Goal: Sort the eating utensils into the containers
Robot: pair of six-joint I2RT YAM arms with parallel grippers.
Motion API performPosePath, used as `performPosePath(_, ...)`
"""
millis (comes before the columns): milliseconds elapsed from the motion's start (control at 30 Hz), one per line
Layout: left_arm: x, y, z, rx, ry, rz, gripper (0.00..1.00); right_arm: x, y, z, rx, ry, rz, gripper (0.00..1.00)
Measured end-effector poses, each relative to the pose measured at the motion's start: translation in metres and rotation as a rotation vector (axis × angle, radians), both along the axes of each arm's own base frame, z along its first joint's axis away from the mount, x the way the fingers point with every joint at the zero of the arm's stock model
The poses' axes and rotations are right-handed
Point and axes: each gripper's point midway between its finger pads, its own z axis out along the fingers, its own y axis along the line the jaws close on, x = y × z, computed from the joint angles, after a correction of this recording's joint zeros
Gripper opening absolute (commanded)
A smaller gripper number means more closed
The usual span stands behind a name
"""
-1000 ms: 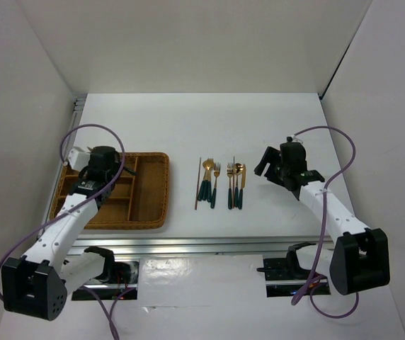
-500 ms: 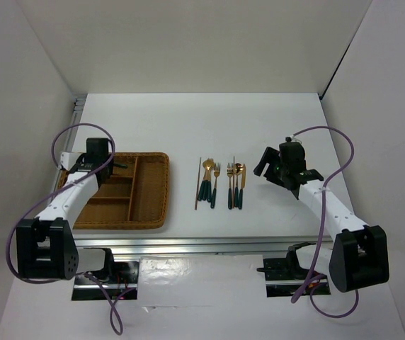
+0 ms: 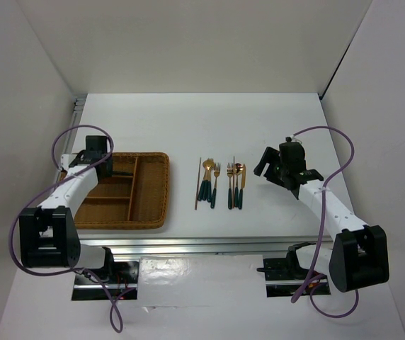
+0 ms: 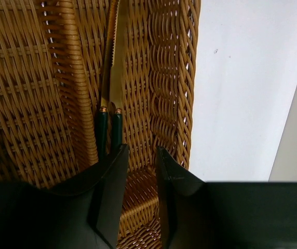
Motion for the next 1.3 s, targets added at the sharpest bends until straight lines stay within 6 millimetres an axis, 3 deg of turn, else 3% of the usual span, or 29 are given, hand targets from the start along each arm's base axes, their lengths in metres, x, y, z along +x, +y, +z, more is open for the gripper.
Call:
performPosePath(200, 0.0, 0.001, -0.005, -0.027, 0.028, -0.01, 0.74, 0.0, 0.0, 0.0, 0.0, 0.0, 0.0, 0.83)
performPosePath(367, 0.005, -0.01, 0.001, -0.023, 0.03, -0.151, 0.76, 0.0, 0.0, 0.0, 0.0, 0.0, 0.0, 0.83)
performPosePath(467, 0.02, -0.03, 0.02, 0.012, -0.016, -0.33, 0.76, 0.0, 0.0, 0.0, 0.0, 0.0, 0.0, 0.83)
performPosePath(567, 0.04, -0.073, 0.056, 0.101, -0.097, -0.578, 0.76, 0.0, 0.0, 0.0, 0.0, 0.0, -0.001, 0.84)
performPosePath(667, 0.051, -0.139, 0.098, 0.187, -0.216, -0.847, 0.75, 0.0, 0.0, -0.001, 0.003, 0.002, -0.006, 0.85)
performPosePath(767, 0.041, -0.212, 0.127, 0.247, -0.337, -1.114, 0.73, 0.001, -0.002, -0.004, 0.001, 0.013, -0.031, 0.85)
performPosePath(833, 0.023, -0.259, 0.132, 0.269, -0.385, -1.274, 0.72, 0.001, -0.006, -0.006, -0.004, 0.022, -0.058, 0.82)
performPosePath(933, -0.009, -0.321, 0.119, 0.28, -0.402, -1.479, 0.7, 0.001, -0.013, -0.008, -0.01, 0.029, -0.092, 0.75)
performPosePath(1067, -0.04, -0.385, 0.079, 0.279, -0.337, -1.683, 0.65, -0.003, -0.015, -0.013, -0.006, 0.044, -0.104, 0.69)
performPosePath(1200, -0.059, -0.42, 0.038, 0.278, -0.237, -1.797, 0.62, -0.015, -0.017, -0.019, -0.012, 0.069, -0.108, 0.66)
performPosePath(1300, -0.071, -0.439, 0.02, 0.284, -0.198, -1.86, 0.6, -0.022, -0.022, -0.012, -0.019, 0.053, -0.128, 0.66)
